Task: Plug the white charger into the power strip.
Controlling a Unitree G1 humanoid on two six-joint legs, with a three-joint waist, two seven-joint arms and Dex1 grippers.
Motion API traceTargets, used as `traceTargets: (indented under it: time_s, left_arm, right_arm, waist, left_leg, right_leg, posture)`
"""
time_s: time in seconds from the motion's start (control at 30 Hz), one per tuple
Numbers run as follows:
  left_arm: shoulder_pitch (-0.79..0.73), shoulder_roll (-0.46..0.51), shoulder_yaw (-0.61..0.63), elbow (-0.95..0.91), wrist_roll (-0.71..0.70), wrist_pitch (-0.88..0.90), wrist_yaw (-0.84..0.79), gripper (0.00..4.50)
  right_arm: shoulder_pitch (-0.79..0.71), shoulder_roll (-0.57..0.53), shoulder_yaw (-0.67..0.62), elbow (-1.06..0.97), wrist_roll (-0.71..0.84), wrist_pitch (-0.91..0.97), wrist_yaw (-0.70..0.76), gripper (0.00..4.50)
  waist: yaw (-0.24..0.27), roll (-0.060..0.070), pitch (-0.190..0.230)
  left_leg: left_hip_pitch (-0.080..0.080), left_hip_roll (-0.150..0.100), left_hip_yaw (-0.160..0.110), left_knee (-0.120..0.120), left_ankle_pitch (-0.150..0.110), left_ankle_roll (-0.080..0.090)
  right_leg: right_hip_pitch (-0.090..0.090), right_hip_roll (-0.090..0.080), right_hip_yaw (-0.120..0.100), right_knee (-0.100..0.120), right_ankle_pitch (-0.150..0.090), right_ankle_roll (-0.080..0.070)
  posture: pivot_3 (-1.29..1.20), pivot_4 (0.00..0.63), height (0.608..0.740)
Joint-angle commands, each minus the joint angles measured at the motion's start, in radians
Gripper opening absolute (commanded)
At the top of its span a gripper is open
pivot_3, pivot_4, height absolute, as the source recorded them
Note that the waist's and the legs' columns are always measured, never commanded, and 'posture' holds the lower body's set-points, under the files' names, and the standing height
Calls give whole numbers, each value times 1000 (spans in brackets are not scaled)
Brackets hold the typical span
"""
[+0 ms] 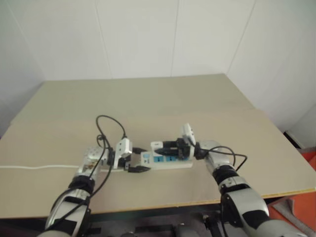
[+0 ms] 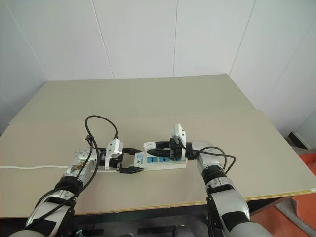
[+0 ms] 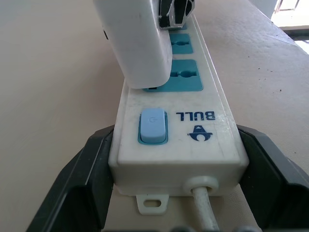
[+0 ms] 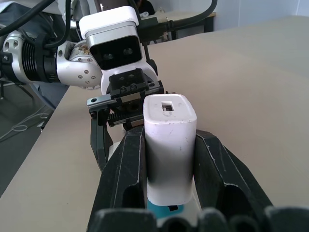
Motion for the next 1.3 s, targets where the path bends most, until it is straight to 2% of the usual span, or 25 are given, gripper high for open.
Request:
traceTargets:
  time_s: [0.03, 0.7, 1.3]
  left_arm:
    - [34, 49, -13, 48, 46, 3, 14, 3264]
    - [64, 73, -18, -5, 32, 21, -12, 3264]
    - [65, 72, -26, -16, 34, 27, -13, 3264]
  right_arm:
    - [-25, -4, -21, 13, -7, -30, 9, 1097]
    - [-47, -56, -13, 144, -62, -139, 69, 1097]
    - [-34, -56, 10, 216, -126, -225, 15, 1097]
  waist:
    - [-1, 0, 0]
    - [-7, 0, 0]
    - [-10, 0, 0]
  left_leg:
    - [0, 0, 0, 0, 0, 0]
    - [2, 0, 0, -4, 0, 0]
    - [8, 0, 0, -5, 0, 0]
  right_leg:
    - [0, 0, 0, 0, 0, 0]
    - [1, 0, 0, -1, -1, -1]
    - [7, 0, 0, -2, -2, -1]
  posture:
    - [0, 150, 740]
    - [0, 150, 740]
    - [0, 150, 740]
